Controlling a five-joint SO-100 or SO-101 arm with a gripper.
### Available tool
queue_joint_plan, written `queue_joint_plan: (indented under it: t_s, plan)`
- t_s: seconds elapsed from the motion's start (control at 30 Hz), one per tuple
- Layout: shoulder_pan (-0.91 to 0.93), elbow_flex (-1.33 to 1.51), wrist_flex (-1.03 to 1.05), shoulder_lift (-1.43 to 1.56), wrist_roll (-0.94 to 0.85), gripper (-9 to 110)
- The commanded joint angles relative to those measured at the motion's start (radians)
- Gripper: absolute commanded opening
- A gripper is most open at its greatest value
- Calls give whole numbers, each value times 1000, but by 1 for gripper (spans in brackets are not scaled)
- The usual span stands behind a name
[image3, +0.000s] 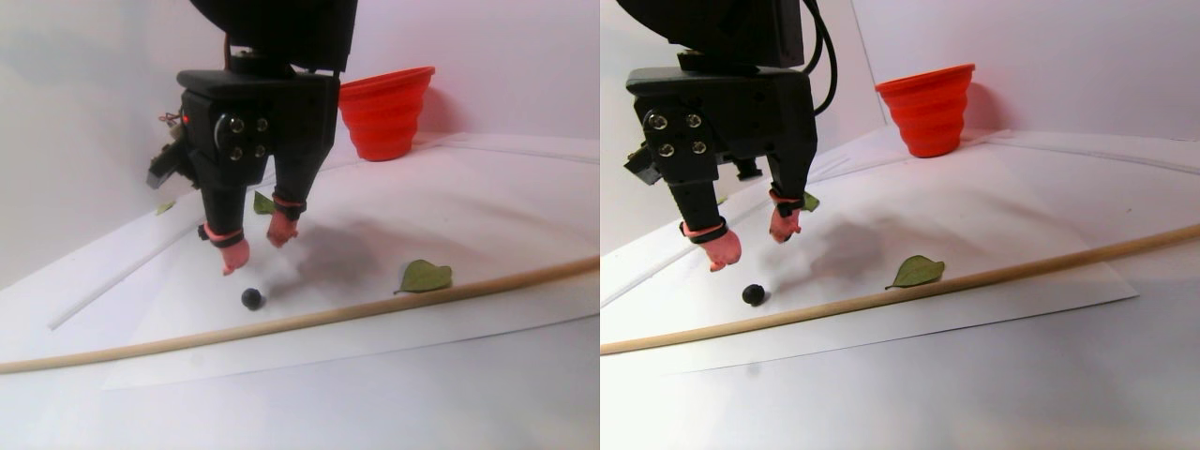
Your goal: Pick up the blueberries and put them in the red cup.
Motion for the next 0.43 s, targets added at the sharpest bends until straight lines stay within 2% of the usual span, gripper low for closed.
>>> queue_joint_plan:
  t_s: [0.0, 0.4]
  plan:
    - [0, 2, -49, -21, -11, 18]
    - [-26, 8, -199, -195, -25, 18]
